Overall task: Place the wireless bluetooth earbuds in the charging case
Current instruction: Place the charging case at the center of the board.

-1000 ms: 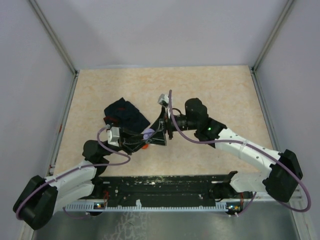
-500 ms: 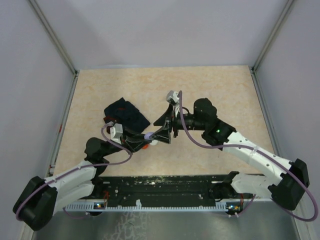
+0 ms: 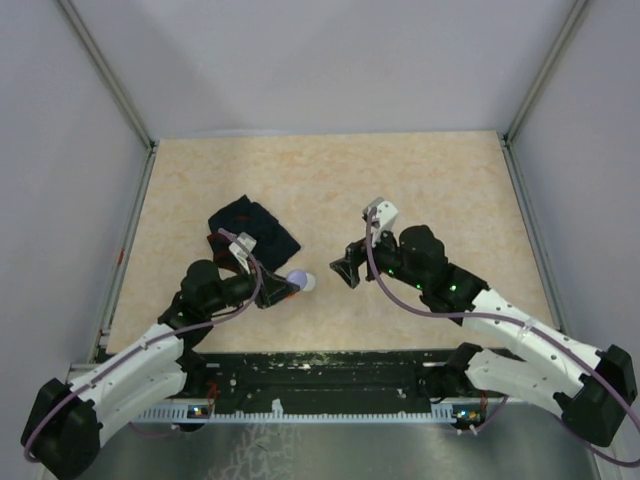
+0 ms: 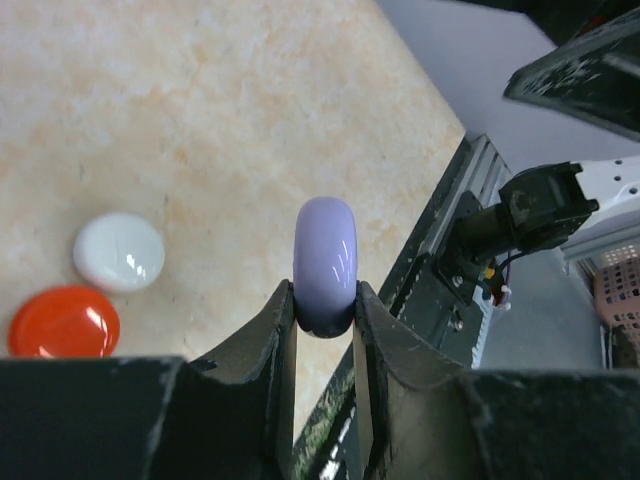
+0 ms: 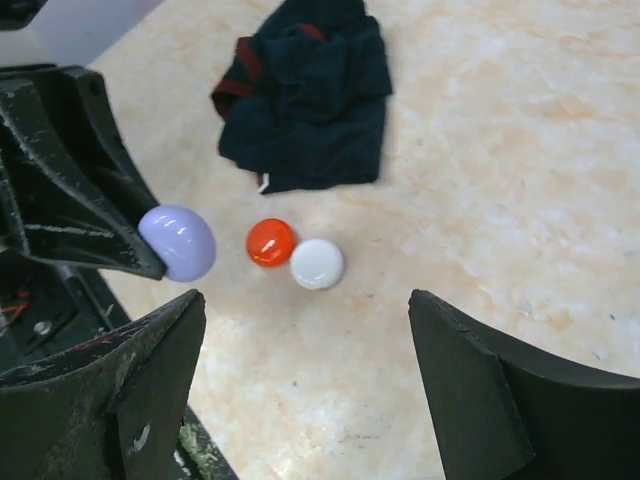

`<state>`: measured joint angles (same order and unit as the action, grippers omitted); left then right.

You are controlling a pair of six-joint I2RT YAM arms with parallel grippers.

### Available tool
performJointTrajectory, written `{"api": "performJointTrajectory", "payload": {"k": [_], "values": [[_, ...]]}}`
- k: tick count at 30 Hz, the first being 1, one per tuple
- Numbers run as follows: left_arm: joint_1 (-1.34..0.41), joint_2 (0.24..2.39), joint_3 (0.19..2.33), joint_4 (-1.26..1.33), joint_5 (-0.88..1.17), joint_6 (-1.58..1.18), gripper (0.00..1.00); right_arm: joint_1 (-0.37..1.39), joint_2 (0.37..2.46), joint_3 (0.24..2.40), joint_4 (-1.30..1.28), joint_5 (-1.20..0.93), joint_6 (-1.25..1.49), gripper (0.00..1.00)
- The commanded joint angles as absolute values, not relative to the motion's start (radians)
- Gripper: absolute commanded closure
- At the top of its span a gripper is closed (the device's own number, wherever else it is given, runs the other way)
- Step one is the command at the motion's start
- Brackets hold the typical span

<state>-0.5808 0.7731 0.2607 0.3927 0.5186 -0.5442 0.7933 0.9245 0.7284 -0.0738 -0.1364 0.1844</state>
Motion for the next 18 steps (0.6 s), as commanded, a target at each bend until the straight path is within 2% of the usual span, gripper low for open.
{"api": "performJointTrajectory", "payload": {"k": [1, 12, 18], "values": [[-0.584, 0.769, 0.207, 0.299, 0.47, -0.682, 0.88, 0.787, 0.859, 0.7, -0.063, 0.037, 0.198, 0.17], [-0.611, 0.981, 0.168, 0.379, 0.399, -0.745, 0.85, 0.787, 0.768, 0.66, -0.132, 0.081, 0.232, 0.15], [-0.625, 1.119, 0.194, 0.431, 0.364, -0.747, 0.79, 0.788, 0.735, 0.657, -0.167, 0.091, 0.241, 0.14]]}}
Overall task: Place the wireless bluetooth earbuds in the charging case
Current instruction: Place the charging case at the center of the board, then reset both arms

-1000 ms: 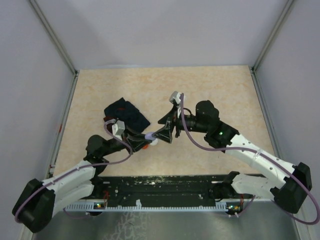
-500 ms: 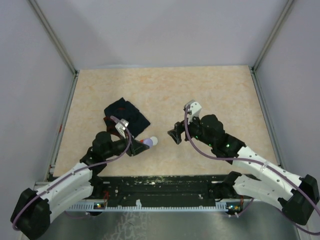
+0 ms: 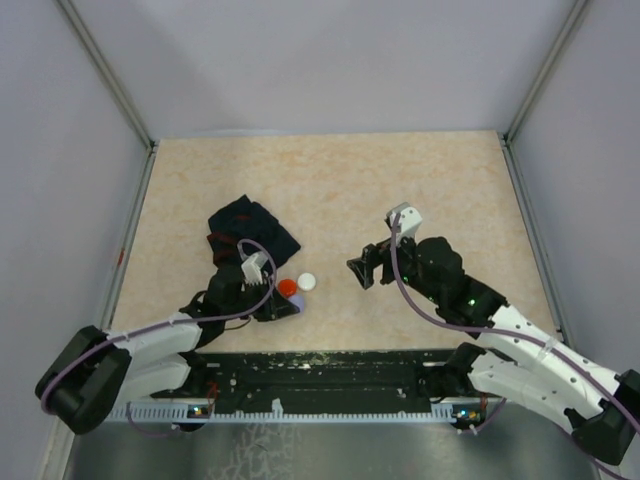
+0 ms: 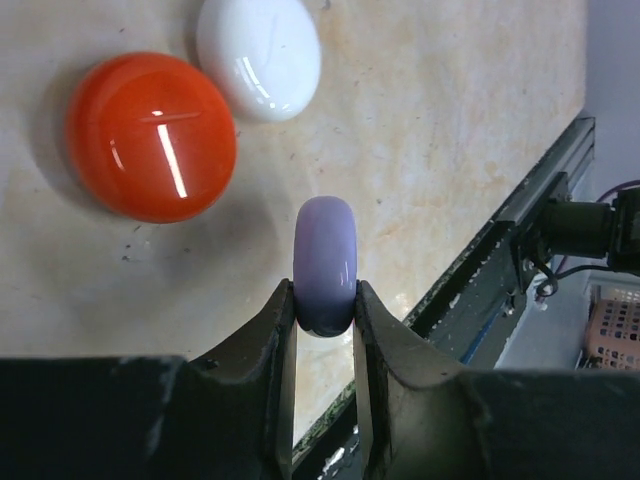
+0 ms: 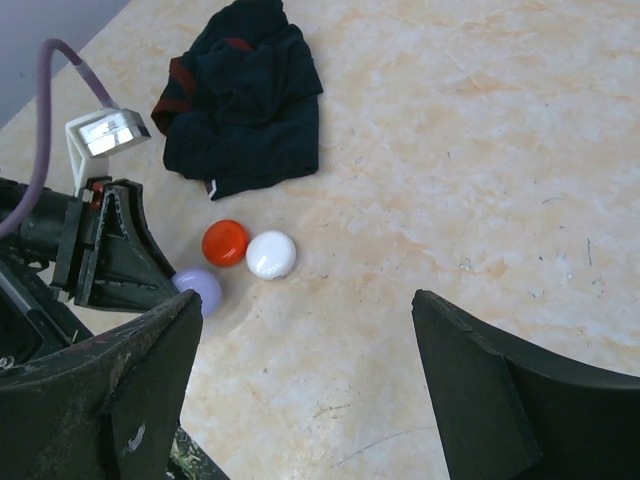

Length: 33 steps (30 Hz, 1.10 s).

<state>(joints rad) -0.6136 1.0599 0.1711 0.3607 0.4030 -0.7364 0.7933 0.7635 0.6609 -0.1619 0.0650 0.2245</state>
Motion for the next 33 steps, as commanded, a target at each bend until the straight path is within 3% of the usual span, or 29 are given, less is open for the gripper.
{"api": "performJointTrajectory", "payload": {"k": [1, 8, 15, 21, 27, 30, 33], "values": [[-0.626, 1.137, 0.201, 0.431, 0.352, -0.744, 0.79, 0.787, 0.733, 0.658, -0.172, 0.092, 0.241, 0.14], [-0.636, 1.225, 0.267, 0.386, 0.341, -0.733, 0.66, 0.788, 0.712, 0.667, -0.21, 0.12, 0.241, 0.14], [-0.646, 1.133, 0.307, 0.197, 0.278, -0.718, 0.48, 0.787, 0.697, 0.683, -0.242, 0.146, 0.24, 0.14], [-0.646, 0.977, 0.372, -0.058, 0.175, -0.699, 0.29, 0.787, 0.692, 0.709, -0.293, 0.191, 0.236, 0.14], [-0.644, 0.746, 0.48, -0.328, 0.004, -0.661, 0.17, 0.787, 0.669, 0.755, -0.385, 0.305, 0.236, 0.14], [-0.644, 0.625, 0.543, -0.464, -0.077, -0.605, 0.03, 0.787, 0.645, 0.778, -0.43, 0.372, 0.236, 0.09], [-0.644, 0.498, 0.597, -0.536, -0.171, -0.568, 0.0, 0.787, 0.624, 0.802, -0.488, 0.457, 0.248, 0.02]]}}
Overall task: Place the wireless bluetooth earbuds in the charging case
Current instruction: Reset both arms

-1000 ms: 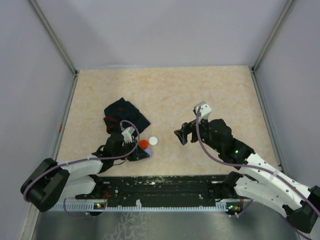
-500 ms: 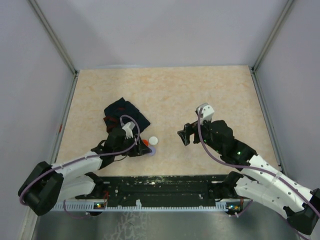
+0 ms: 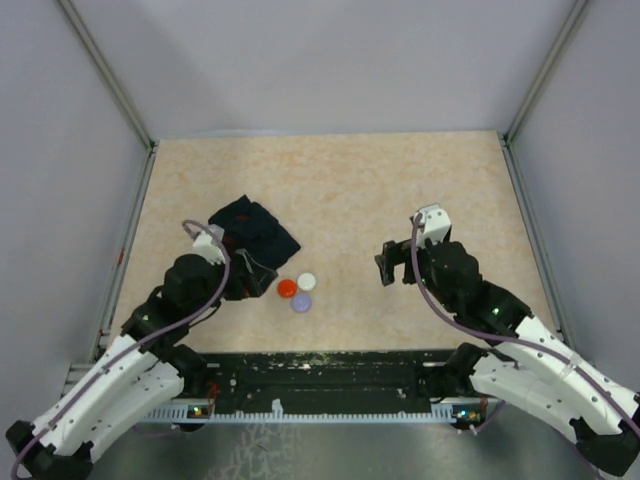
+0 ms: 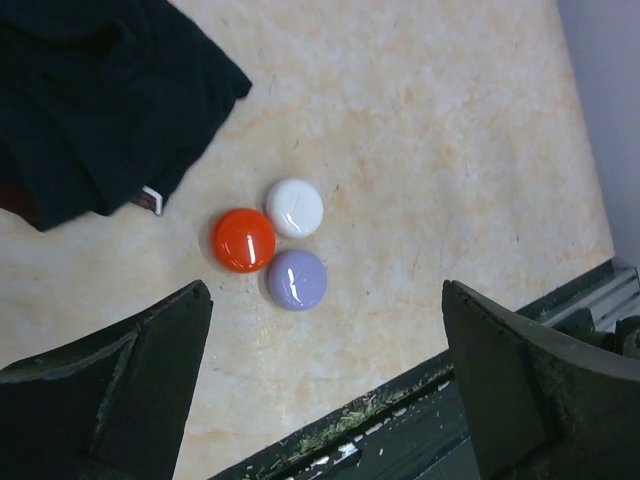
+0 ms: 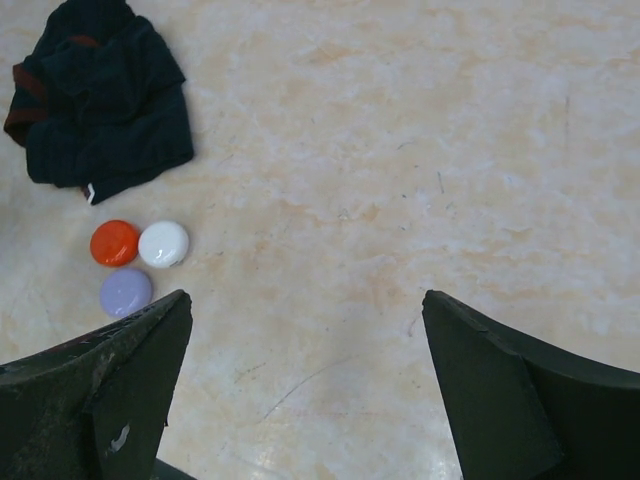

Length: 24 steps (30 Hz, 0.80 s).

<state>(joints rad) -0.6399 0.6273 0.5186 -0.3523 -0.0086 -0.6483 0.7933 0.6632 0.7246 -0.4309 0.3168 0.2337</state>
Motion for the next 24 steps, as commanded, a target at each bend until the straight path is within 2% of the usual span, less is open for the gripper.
{"api": "performJointTrajectory", "payload": {"k": [1, 11, 18, 24], "values": [[-0.644, 0.459, 0.613, -0.555, -0.2, -0.555, 0.0, 0.787, 0.616, 0.808, -0.502, 0.479, 0.253, 0.02], [-0.644, 0.237, 0.714, -0.682, -0.464, -0.536, 0.0, 0.787, 0.447, 0.829, -0.617, 0.662, 0.268, 0.02], [-0.644, 0.133, 0.688, -0.682, -0.498, -0.512, 0.0, 0.787, 0.311, 0.781, -0.582, 0.683, 0.262, 0.02], [-0.644, 0.037, 0.653, -0.667, -0.491, -0.498, 0.0, 0.787, 0.273, 0.762, -0.565, 0.675, 0.251, 0.02]]}}
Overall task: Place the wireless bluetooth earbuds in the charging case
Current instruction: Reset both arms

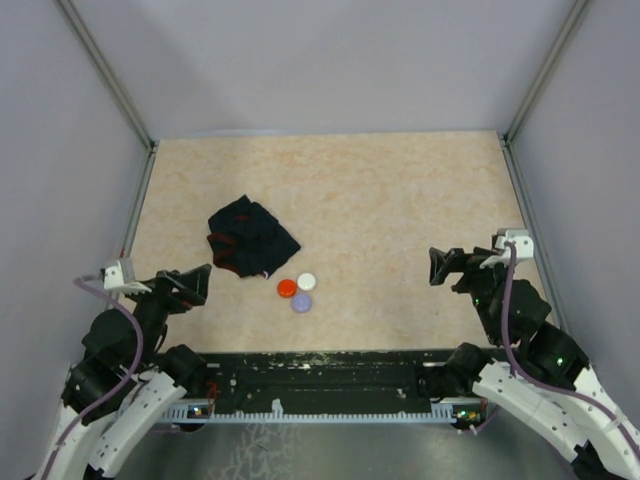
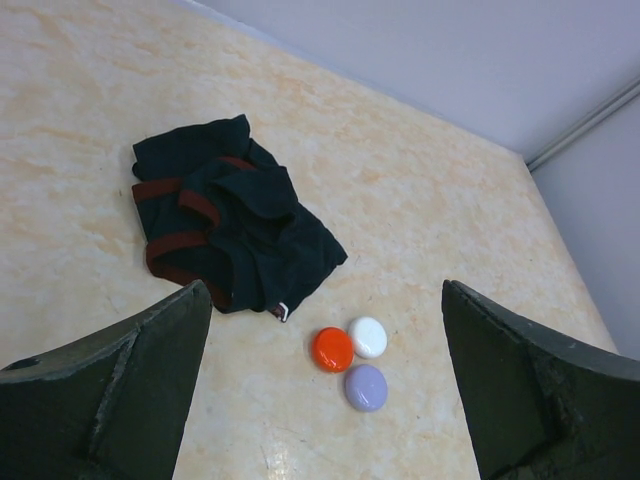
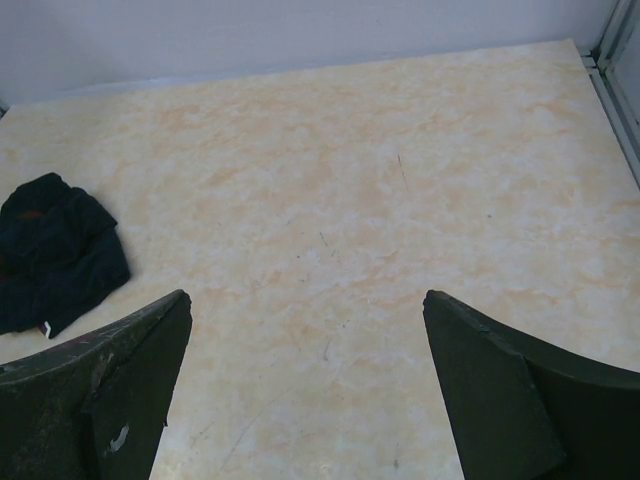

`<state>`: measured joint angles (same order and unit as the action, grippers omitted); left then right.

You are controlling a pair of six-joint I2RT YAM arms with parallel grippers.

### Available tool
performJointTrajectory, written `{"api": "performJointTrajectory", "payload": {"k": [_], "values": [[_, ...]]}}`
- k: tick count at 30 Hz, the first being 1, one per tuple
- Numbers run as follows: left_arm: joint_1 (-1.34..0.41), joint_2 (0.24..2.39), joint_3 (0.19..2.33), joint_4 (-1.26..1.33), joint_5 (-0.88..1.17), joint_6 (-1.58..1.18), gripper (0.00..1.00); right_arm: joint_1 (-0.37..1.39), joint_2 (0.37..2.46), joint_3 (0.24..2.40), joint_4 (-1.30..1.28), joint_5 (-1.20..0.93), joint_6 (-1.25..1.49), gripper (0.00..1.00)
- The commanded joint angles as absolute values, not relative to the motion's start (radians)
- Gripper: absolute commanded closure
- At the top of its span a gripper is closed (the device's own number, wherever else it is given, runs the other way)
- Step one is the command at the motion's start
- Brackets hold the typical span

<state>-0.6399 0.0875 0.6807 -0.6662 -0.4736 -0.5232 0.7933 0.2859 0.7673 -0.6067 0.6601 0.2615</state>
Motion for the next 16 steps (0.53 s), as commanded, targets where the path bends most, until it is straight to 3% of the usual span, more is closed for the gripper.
{"api": "performJointTrajectory", "payload": {"k": [1, 16], "values": [[-0.644, 0.025, 0.648, -0.662, -0.49, -0.496, 0.0, 0.787, 0.272, 0.761, -0.565, 0.675, 0.249, 0.02], [-0.643, 0.024, 0.631, -0.673, -0.533, -0.524, 0.0, 0.787, 0.268, 0.758, -0.556, 0.667, 0.241, 0.02]]}}
